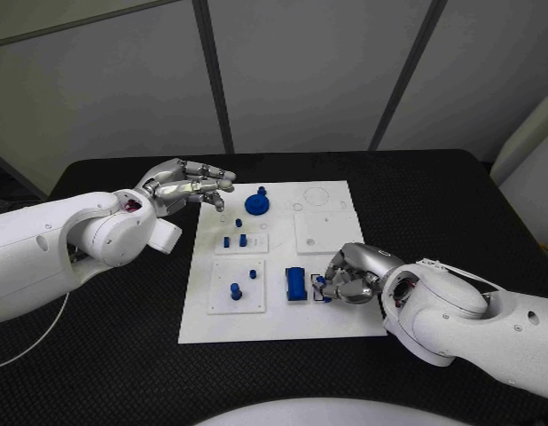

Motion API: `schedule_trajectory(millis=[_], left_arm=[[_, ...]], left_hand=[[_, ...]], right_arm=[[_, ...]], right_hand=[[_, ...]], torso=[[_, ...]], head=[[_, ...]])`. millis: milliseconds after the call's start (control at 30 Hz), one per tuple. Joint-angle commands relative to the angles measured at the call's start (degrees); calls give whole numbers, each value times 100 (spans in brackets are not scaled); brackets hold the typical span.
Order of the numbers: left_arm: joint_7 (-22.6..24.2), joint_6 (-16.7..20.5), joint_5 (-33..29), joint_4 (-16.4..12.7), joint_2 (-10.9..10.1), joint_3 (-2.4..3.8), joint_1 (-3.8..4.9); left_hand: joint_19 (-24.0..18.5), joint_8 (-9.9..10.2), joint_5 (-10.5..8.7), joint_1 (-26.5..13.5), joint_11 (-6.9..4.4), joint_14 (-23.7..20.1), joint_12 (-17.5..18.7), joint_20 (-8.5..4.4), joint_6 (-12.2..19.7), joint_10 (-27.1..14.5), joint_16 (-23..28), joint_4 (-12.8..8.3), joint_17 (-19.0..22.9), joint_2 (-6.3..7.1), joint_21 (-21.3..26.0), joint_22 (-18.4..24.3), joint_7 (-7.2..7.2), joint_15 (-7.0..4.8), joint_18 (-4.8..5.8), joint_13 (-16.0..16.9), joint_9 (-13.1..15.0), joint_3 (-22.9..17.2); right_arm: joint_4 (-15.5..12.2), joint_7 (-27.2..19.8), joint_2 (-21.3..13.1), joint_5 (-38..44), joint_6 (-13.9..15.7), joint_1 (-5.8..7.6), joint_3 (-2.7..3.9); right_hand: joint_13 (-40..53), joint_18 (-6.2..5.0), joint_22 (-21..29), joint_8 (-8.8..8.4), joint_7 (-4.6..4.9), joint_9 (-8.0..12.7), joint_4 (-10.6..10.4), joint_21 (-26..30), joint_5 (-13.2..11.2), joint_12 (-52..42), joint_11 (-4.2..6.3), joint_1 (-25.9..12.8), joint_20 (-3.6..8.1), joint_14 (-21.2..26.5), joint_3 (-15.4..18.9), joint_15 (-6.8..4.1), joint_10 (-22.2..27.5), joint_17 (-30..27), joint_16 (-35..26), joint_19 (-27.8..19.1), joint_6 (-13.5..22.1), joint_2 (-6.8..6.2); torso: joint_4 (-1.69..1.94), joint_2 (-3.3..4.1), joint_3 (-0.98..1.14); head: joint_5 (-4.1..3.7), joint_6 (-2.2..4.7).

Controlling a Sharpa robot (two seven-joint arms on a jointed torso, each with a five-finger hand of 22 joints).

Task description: Assemble the parts on the task board

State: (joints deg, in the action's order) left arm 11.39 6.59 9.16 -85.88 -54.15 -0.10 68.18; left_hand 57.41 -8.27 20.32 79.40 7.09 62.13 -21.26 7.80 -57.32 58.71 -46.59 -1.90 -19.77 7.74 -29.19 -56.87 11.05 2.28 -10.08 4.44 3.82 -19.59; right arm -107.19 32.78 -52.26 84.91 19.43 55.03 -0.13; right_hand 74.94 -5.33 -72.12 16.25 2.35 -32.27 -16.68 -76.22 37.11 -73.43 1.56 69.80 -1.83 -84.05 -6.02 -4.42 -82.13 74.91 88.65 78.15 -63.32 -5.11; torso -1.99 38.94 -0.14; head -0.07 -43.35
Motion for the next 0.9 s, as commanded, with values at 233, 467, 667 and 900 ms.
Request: schedule_trajectory(millis=[233, 467, 667, 900], left_arm=[[-6, -63, -14, -9, 3, 4, 6], [-12, -69, -14, -7, 8, 4, 6], [-17, -74, -13, -7, 10, 4, 6], [-31, -84, -13, -15, 0, 4, 6]], left_hand=[[19, -26, -6, -14, -6, -19, -25, 29, 36, -53, 13, 14, 8, -48, 21, 9, 5, 26, -36, 9, 4, 33], [21, -28, -3, -8, -6, -21, -29, 29, 38, -59, 13, 16, 11, -63, 23, 12, 5, 26, -36, 8, 4, 26], [21, -28, -3, -8, -6, -21, -29, 29, 38, -59, 13, 16, 11, -63, 23, 12, 5, 26, -36, 8, 4, 26], [21, -28, -3, -8, -6, -21, -29, 29, 38, -59, 13, 16, 11, -63, 23, 12, 5, 26, -36, 8, 4, 26]], right_arm=[[-62, -101, -9, -27, 277, 2, -1], [-60, -86, 0, -27, 293, 2, -1], [-16, -43, 21, -27, 219, 2, -1], [16, -30, 56, -27, 110, 2, -1]], right_hand=[[315, 115, -36, 56, -27, -51, 14, -36, 80, -94, 31, -53, 16, -561, 28, -62, -92, 1352, 51, 55, -52, 101], [331, 116, -44, 69, -34, -66, 19, -43, 65, -113, 38, -39, 23, -563, 28, -69, -105, 1362, 56, 61, -55, 128], [318, 115, -36, 85, -28, -102, 6, -34, -120, -85, 35, -121, 32, -560, 131, -71, -98, 1350, 50, 55, -33, 113], [306, 111, -17, 98, -16, -142, -1, -10, -691, -53, 21, -339, 25, -555, 362, -59, -87, 1329, 38, 37, -17, 103]], torso=[[-2, -2, 1], [0, -3, -1], [0, -3, -4], [1, -1, -6]], head=[[17, 10], [26, 12], [24, 15], [23, 8]])
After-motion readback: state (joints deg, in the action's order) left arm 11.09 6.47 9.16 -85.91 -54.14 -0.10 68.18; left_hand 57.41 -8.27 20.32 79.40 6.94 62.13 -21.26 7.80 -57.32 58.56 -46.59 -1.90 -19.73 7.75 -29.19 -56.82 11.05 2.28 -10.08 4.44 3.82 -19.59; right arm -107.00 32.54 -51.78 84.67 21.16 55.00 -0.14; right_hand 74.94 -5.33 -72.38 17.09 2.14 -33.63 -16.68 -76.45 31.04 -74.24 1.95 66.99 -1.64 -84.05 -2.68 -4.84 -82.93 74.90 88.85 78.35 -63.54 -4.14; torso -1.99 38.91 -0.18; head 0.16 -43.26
